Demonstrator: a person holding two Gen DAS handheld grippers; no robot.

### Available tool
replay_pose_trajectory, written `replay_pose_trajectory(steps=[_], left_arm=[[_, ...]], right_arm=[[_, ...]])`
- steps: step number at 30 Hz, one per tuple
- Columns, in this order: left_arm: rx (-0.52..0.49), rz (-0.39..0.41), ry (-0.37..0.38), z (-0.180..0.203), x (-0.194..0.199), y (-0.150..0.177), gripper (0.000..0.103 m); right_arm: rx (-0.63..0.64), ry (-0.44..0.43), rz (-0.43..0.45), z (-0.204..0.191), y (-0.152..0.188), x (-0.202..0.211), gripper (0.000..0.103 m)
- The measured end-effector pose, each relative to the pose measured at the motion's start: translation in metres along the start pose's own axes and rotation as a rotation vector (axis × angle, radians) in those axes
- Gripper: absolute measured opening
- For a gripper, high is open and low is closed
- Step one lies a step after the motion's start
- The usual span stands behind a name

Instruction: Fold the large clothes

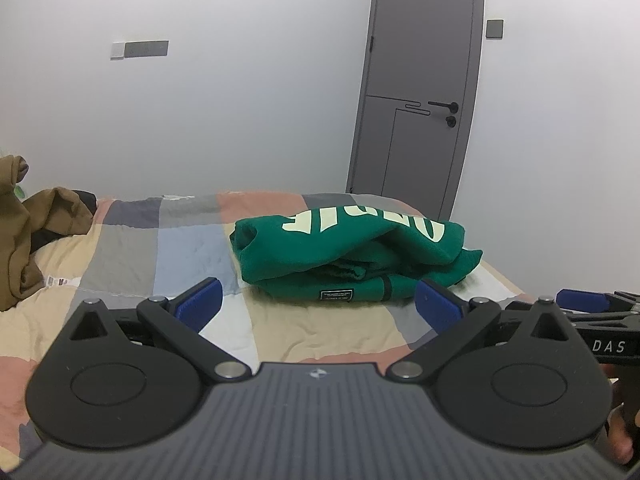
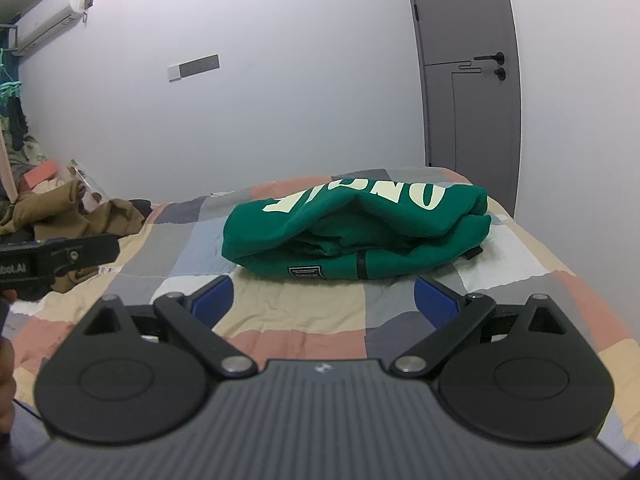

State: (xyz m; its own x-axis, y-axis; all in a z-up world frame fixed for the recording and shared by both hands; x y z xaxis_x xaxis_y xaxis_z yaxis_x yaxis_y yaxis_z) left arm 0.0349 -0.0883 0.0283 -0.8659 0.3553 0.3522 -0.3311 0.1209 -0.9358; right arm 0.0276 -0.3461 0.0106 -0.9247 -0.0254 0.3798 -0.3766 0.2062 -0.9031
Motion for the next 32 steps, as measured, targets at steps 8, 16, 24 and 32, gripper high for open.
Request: replay_pose_trajectory(steps=[8, 16, 24, 32], left_arm=[[0.002, -0.002, 0.008, -0.001, 0.002, 0.000, 0.103], [0.003, 0.008, 0.007, 0.002, 0.009, -0.002, 0.103], [-0.005, 0.016, 0.005, 0.006, 0.014, -0.002, 0.103], [0.013, 0.009, 0.005, 0.005, 0.014, -0.002, 0.103]], right_arm=[[-0.001, 0.004, -0.001, 0.000, 0.000, 0.001, 0.098], [-0.002, -0.004, -0.001, 0.003, -0.002, 0.006, 0.098], [0.007, -0.006, 0.001, 0.002, 0.001, 0.011, 0.098], [0.006, -0.008, 0.002, -0.001, 0.001, 0.012, 0.098]])
Point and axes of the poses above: each gripper's, at about its wrist camera, not at the fingertips, and x roughly against the way its jaws point, z to its right, y to its underside, the point moved 4 cm from there along -x, roughly the way its jaws point, and after that the axes turned 4 degrees about -x, right-handed, at the moved point
